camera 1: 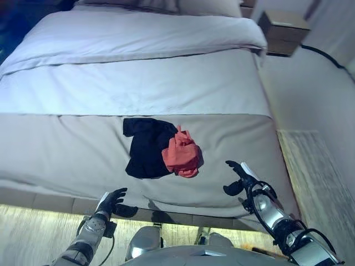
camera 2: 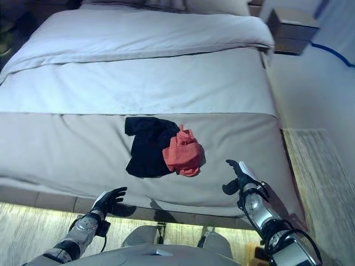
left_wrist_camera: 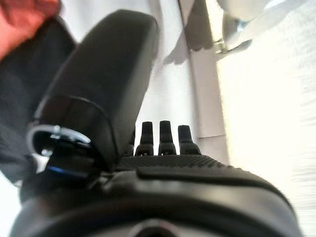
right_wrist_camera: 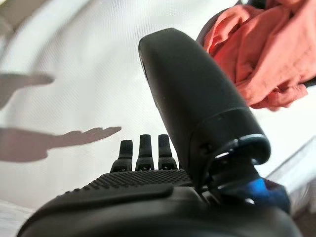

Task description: Pick up the clothes from the bed and place them into the basket

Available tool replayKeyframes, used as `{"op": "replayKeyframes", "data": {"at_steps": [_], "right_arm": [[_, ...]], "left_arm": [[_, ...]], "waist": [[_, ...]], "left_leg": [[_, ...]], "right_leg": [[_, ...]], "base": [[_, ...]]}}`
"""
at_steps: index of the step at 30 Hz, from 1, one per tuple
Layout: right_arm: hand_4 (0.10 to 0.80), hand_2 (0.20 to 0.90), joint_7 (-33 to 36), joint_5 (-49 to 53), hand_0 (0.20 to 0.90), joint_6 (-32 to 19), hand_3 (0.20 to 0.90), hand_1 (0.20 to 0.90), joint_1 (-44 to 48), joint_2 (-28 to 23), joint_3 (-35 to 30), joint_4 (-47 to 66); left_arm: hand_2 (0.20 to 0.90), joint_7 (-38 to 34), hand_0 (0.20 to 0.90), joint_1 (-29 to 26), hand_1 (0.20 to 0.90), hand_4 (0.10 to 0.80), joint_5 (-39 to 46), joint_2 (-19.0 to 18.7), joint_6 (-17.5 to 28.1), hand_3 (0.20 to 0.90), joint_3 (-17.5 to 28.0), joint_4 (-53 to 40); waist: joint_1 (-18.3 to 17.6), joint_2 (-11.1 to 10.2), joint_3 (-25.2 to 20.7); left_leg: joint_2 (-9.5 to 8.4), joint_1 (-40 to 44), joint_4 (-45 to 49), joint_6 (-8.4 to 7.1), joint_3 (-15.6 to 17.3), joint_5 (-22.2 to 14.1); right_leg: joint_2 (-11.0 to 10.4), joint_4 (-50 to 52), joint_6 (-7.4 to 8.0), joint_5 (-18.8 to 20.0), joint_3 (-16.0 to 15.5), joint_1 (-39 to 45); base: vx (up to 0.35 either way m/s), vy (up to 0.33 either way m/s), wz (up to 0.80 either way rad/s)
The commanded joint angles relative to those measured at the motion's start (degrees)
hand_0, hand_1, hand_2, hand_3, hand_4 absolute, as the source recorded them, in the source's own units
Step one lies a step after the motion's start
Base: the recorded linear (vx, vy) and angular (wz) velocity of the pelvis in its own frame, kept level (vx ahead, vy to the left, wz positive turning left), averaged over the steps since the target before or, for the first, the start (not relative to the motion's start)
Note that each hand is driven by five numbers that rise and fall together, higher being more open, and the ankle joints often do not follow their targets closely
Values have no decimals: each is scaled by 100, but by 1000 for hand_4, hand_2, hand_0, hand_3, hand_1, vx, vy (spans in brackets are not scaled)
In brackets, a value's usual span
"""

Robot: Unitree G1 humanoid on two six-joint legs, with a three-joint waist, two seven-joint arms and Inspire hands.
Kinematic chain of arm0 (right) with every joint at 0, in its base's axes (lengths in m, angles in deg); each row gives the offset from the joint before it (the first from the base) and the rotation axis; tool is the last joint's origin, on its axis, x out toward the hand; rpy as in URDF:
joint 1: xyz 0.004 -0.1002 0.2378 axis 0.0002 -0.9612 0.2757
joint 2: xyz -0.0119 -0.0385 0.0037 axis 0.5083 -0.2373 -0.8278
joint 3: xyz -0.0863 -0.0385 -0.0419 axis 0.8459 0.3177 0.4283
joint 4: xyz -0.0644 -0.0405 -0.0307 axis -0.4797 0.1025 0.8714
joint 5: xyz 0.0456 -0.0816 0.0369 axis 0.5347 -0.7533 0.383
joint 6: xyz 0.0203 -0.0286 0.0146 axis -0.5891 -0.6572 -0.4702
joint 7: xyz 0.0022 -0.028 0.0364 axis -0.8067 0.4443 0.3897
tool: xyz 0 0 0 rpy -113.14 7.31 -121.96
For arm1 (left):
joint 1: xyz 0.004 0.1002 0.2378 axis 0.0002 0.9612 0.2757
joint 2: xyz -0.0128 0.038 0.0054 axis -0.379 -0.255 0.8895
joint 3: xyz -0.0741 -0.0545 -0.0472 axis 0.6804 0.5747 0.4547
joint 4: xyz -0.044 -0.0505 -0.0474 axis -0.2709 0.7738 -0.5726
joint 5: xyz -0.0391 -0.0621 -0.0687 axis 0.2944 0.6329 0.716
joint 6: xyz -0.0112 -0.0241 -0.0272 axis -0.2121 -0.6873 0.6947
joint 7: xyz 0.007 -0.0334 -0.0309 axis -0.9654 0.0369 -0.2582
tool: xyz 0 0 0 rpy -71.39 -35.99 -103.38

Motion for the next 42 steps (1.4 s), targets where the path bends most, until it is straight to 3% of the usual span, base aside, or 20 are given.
{"op": "replayKeyframes", "data": {"at_steps": [1, 9, 16, 17, 23, 29, 33, 36, 37, 38, 39, 42], "right_arm": [[800, 900, 423, 263, 900, -453, 900, 900, 1264, -668, -22, 43], [800, 900, 481, 270, 900, -470, 900, 900, 2243, -901, 217, 10], [800, 900, 415, 415, 900, -531, 900, 900, 3009, -892, 530, -200], [800, 900, 419, 422, 900, -532, 900, 900, 3101, -881, 573, -238], [800, 900, 238, 504, 900, -434, 900, 900, 3434, -848, 678, -470], [800, 900, -499, 784, 900, -318, 900, 900, 3423, -758, 768, -750], [800, 900, -1238, 1093, 900, -445, 900, 900, 3526, -671, 701, -962], [800, 900, -1295, 1048, 900, -149, 900, 900, 3544, -636, 742, -1069], [668, 787, -1166, 971, 787, -1, 768, 787, 3557, -656, 745, -1114], [138, 333, -953, 935, 333, 153, 238, 333, 3577, -673, 738, -1156], [100, 300, -764, 887, 300, 281, 200, 300, 3602, -678, 697, -1216], [100, 300, -325, 1018, 300, 561, 200, 300, 3623, -715, 450, -1359]], "left_arm": [[900, -19, 900, -44, 900, 800, 82, -211, 240, 900, -63, -17], [900, 126, 900, 92, 900, 800, 93, -393, 400, 900, 39, -62], [900, 254, 900, 29, 900, 800, 292, -491, 650, 900, -23, -278], [900, 267, 900, 17, 900, 800, 334, -498, 685, 900, -40, -315], [900, 288, 900, -32, 900, 800, 491, -518, 705, 900, -115, -625], [900, 169, 900, 27, 900, 800, 775, -396, 668, 900, -168, -918], [900, 240, 900, 70, 900, 800, 823, -408, 643, 900, -178, -1058], [900, 263, 900, 76, 900, 800, 767, -441, 588, 900, -116, -1064], [900, 289, 900, 87, 900, 800, 766, -465, 580, 900, -90, -1066], [900, 320, 900, 100, 900, 800, 747, -482, 589, 900, -73, -1062], [900, 330, 900, 108, 900, 800, 756, -491, 617, 900, -72, -1044], [900, 317, 900, 122, 900, 800, 752, -476, 694, 900, -72, -975]], "waist": [[401, -74, 272], [867, 196, 754], [1118, 382, 1062], [1142, 389, 1086], [1225, 557, 1264], [1174, 854, 1402], [1214, 1043, 1442], [1242, 1088, 1461], [1246, 1095, 1467], [1248, 1101, 1472], [1247, 1103, 1468], [1225, 1094, 1456]], "left_leg": [[241, -262, 440, -326, 271, -390], [152, -842, 860, -384, -205, -313], [9, -1549, 1392, -376, -334, -292], [-9, -1593, 1498, -402, -368, -466], [-246, -2371, 2491, -246, -381, -690], [-358, -2956, 3505, -116, -245, -1078], [-408, -2944, 3394, -128, -237, -1017], [-409, -2882, 3269, -161, -263, -918], [-399, -2852, 3224, -173, -275, -886], [-392, -2820, 3180, -176, -288, -860], [-375, -2779, 3115, -187, -302, -833], [-312, -2638, 2935, -231, -336, -761]], "right_leg": [[61, 525, 23, -117, -64, 18], [-34, 958, -156, -266, -424, -284], [-185, 1356, -247, -293, -638, -716], [-190, 1489, -195, -441, -574, -767], [-490, 2511, -293, -706, -586, -1523], [-848, 3663, -409, -1134, -354, -2154], [-883, 3725, -417, -1232, -310, -2207], [-844, 3656, -416, -1214, -333, -2138], [-822, 3613, -419, -1202, -340, -2099], [-799, 3568, -419, -1187, -345, -2065], [-769, 3504, -416, -1173, -352, -2017], [-671, 3274, -424, -1132, -362, -1820]], "base": [[-13, -86, 22], [45, -26, 23], [34, -8, 14], [64, -33, 10], [-38, 57, 9], [-11, 122, 9], [-21, 69, -14], [21, -14, 25], [14, -29, 8], [11, -29, -32], [8, -28, -53], [15, -31, 7]]}}
